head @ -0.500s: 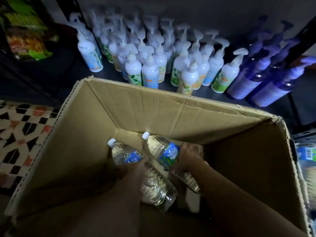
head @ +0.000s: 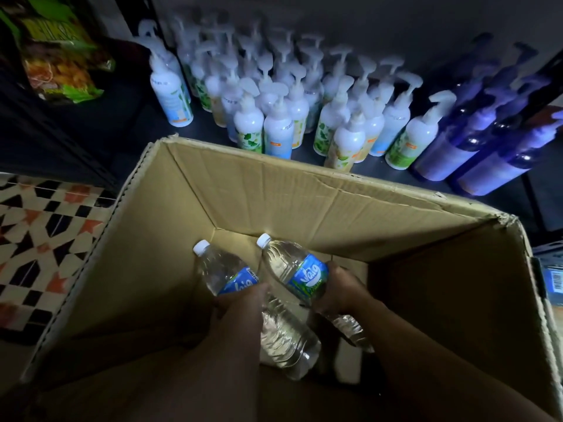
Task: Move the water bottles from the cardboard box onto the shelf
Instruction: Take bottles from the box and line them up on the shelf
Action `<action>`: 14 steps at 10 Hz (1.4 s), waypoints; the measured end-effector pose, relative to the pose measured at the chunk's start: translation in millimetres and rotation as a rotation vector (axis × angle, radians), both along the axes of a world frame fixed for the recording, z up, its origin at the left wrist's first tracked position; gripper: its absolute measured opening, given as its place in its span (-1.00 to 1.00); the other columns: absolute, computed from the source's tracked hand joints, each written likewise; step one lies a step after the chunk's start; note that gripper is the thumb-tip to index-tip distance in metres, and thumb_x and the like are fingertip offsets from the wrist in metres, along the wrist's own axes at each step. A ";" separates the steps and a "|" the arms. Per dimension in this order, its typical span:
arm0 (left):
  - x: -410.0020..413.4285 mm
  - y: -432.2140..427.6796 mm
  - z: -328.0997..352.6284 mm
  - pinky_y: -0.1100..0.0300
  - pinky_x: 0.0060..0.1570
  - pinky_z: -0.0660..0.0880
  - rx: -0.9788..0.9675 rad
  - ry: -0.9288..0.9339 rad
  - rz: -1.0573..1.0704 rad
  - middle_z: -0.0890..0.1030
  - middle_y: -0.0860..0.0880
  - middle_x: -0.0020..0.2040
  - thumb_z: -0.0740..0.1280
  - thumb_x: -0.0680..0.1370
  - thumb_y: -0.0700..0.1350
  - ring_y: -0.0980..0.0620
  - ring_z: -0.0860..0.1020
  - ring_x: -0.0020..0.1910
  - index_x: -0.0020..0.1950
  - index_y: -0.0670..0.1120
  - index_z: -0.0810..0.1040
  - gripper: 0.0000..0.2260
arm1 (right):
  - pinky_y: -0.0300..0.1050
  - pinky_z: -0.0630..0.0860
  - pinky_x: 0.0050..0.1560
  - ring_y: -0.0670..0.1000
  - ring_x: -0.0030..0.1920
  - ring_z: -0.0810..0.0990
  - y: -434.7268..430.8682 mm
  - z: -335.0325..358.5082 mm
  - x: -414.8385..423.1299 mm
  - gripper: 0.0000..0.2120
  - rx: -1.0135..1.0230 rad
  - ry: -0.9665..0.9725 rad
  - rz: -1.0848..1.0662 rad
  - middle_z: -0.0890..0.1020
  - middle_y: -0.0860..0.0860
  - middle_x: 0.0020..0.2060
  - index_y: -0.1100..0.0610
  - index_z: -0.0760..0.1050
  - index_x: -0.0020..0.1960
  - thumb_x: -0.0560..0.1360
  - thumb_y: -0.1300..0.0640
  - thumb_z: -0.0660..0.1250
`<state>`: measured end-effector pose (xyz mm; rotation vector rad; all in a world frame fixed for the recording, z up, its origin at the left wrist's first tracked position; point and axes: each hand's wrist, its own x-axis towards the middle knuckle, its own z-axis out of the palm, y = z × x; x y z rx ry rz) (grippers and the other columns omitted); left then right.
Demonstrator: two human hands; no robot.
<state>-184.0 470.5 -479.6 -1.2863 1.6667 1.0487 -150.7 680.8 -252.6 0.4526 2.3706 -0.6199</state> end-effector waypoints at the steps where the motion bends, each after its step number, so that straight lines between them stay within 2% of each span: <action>1: 6.5 19.4 177.3 0.08 0.08 0.52 0.150 0.104 -0.023 0.53 -0.15 0.18 0.43 0.38 0.20 -0.10 0.55 0.08 0.45 -0.20 0.42 -0.25 | -0.11 0.54 0.08 0.10 0.17 0.59 1.0 16.1 -3.3 -0.21 -0.022 0.047 0.020 0.63 0.02 0.12 0.02 0.40 0.27 0.12 -0.10 0.61; 2: 6.5 33.7 260.9 0.20 -0.33 0.36 0.185 0.185 0.094 0.49 -0.15 -0.14 0.23 0.63 -0.18 -0.08 0.45 -0.25 0.45 -0.29 0.37 -0.61 | -0.09 0.49 0.06 0.13 0.18 0.57 1.8 41.3 -3.7 -0.26 -0.044 0.123 0.064 0.60 0.05 0.12 0.09 0.37 0.23 0.17 -0.08 0.61; 3: 11.3 38.5 272.0 0.08 -0.12 0.54 0.304 0.273 0.254 0.57 -0.21 0.18 0.46 0.40 0.03 -0.08 0.54 0.04 0.38 -0.25 0.47 -0.37 | -0.11 0.50 0.01 0.10 0.10 0.60 2.7 74.8 -1.7 -0.34 -0.095 0.225 0.046 0.63 0.04 0.04 0.11 0.40 0.14 0.16 -0.05 0.61; 4: 27.5 32.0 318.0 -0.04 0.10 0.59 0.145 0.447 0.322 0.64 -0.21 0.06 0.61 -0.03 0.17 -0.12 0.63 -0.04 0.08 -0.30 0.60 -0.17 | -0.05 0.55 0.00 0.11 0.05 0.63 4.5 112.7 -0.3 -0.35 -0.108 0.305 0.042 0.65 0.02 -0.04 0.08 0.39 0.11 0.12 -0.03 0.59; 5: 45.6 29.6 363.8 0.03 0.06 0.54 0.100 0.613 0.329 0.63 -0.24 0.08 0.61 0.24 0.12 -0.16 0.62 0.08 0.06 -0.24 0.56 -0.41 | -0.15 0.51 -0.02 0.09 0.05 0.64 6.1 157.6 4.0 -0.36 -0.127 0.411 0.057 0.66 -0.03 -0.06 0.03 0.38 0.11 0.13 -0.07 0.56; 6: 55.2 18.8 407.7 0.22 -0.25 0.45 -0.060 0.880 0.241 0.66 -0.10 -0.23 0.67 0.16 0.02 -0.02 0.64 -0.26 -0.18 -0.16 0.62 -0.59 | -0.31 0.44 0.02 -0.08 0.08 0.62 4.6 201.4 10.8 -0.27 -0.193 0.518 0.033 0.64 -0.16 -0.03 0.00 0.41 0.24 0.13 -0.03 0.59; 7: 55.9 6.0 455.8 0.22 -0.24 0.47 -0.137 1.111 0.103 0.67 0.00 -0.19 0.69 0.09 0.04 0.02 0.65 -0.24 -0.01 -0.12 0.60 -0.43 | -0.20 0.52 0.18 -0.14 0.09 0.62 -1.5 241.0 13.4 -0.18 -0.291 0.625 0.006 0.65 -0.18 0.03 -0.07 0.37 0.26 0.06 -0.08 0.60; 8: 50.8 -3.3 521.5 0.18 -0.09 0.46 -0.197 1.317 0.033 0.63 -0.01 -0.06 0.71 0.11 -0.05 -0.02 0.58 -0.12 0.09 -0.09 0.49 -0.35 | -0.30 0.52 0.14 -0.24 0.02 0.60 -12.6 286.4 14.3 -0.26 -0.365 0.713 -0.018 0.64 -0.20 -0.02 -0.15 0.33 0.16 0.10 0.02 0.64; 9: 40.1 -17.0 577.4 0.10 0.00 0.54 -0.238 1.443 -0.023 0.65 -0.02 0.02 0.70 0.08 0.06 -0.09 0.61 0.02 0.13 -0.05 0.48 -0.28 | -0.21 0.58 0.10 -0.27 -0.06 0.64 -23.9 331.6 11.1 -0.31 -0.435 0.832 -0.059 0.67 -0.19 -0.06 -0.10 0.40 0.13 0.10 0.09 0.66; 10: 30.7 -27.8 627.2 0.07 0.04 0.55 -0.256 1.538 -0.038 0.64 0.00 0.04 0.69 0.06 0.10 -0.10 0.59 0.07 0.13 -0.03 0.47 -0.27 | -0.17 0.59 0.08 -0.25 -0.05 0.65 -36.5 375.1 2.0 -0.21 -0.471 0.948 -0.074 0.68 -0.18 -0.02 -0.06 0.41 0.21 0.05 0.00 0.67; 11: 20.6 -33.1 671.8 0.07 0.03 0.54 -0.268 1.624 -0.031 0.63 -0.02 0.04 0.69 0.07 0.09 -0.11 0.58 0.08 0.13 -0.04 0.45 -0.26 | -0.27 0.56 0.04 -0.28 -0.04 0.62 -49.2 419.9 -10.4 -0.20 -0.461 1.070 -0.056 0.66 -0.18 -0.01 -0.03 0.41 0.23 0.08 -0.03 0.68; 12: 5.5 -39.1 704.8 0.06 0.03 0.55 -0.276 1.672 -0.003 0.64 -0.01 0.04 0.68 0.06 0.12 -0.10 0.59 0.08 0.13 -0.03 0.46 -0.25 | -0.26 0.56 0.05 -0.27 -0.03 0.63 -60.9 455.8 -27.6 -0.23 -0.473 1.149 -0.066 0.66 -0.17 -0.02 -0.02 0.42 0.21 0.09 -0.03 0.68; 14: -46.1 -49.9 747.7 -0.05 0.07 0.58 -0.291 1.766 0.040 0.65 -0.02 0.04 0.66 0.00 0.19 -0.12 0.60 0.08 0.14 -0.01 0.48 -0.21 | -0.08 0.59 0.12 -0.17 -0.02 0.66 -78.3 504.6 -86.6 -0.24 -0.513 1.186 -0.061 0.69 -0.13 -0.04 -0.06 0.44 0.14 0.02 -0.14 0.66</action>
